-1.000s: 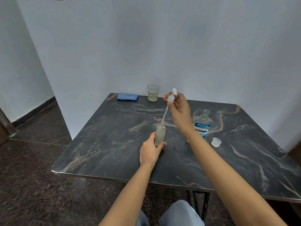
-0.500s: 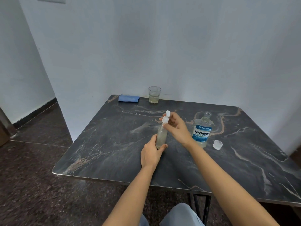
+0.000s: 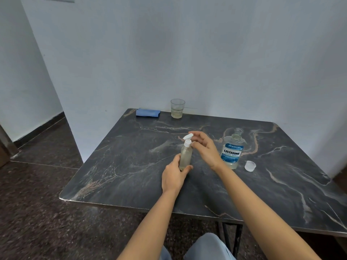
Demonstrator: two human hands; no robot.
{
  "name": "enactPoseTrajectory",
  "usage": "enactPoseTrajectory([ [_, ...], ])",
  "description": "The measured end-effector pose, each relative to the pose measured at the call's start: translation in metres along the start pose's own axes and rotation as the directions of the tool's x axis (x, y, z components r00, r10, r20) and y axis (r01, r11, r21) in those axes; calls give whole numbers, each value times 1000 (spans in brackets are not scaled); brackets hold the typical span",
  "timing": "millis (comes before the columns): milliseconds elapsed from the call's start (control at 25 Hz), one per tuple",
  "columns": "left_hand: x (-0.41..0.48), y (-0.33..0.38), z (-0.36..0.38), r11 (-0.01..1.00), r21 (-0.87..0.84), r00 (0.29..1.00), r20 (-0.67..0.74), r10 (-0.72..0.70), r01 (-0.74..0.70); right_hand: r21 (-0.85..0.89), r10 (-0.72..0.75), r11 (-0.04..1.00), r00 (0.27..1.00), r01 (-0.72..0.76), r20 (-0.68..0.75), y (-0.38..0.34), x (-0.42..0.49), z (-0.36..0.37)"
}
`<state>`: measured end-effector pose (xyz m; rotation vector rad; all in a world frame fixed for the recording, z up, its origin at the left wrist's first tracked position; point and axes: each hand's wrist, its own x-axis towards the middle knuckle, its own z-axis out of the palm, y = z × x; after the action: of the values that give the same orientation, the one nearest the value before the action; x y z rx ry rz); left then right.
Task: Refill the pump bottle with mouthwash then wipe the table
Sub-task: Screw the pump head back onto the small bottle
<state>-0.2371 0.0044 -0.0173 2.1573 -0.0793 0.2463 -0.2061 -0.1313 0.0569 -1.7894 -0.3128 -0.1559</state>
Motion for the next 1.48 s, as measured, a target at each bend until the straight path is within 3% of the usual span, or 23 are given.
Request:
enactPoseTrajectory([
  [240, 0, 1, 0, 1000, -4, 1000, 1, -3, 3, -24, -33, 999, 999, 33, -14, -3, -2, -1],
  [480, -1, 1, -1, 1000, -7, 1000, 3, 0, 0, 65, 34, 997, 999, -36, 20, 0, -3, 0],
  [680, -1, 2, -1, 1000, -11, 1000, 11, -4, 5, 30, 55, 998, 998, -54, -29, 1, -4, 0],
  [800, -1, 2, -2, 1000, -18, 1000, 7, -2, 2, 101, 66, 993, 998, -67, 14, -1, -3, -1],
  [1000, -1, 2, -1, 1000, -10, 1000, 8, -1, 1, 30, 45, 998, 999, -46, 17, -3, -3, -3],
  [1480, -2, 4, -3, 1000, -9, 1000, 8, -6, 6, 90, 77, 992, 988, -90, 133, -9, 0, -8],
])
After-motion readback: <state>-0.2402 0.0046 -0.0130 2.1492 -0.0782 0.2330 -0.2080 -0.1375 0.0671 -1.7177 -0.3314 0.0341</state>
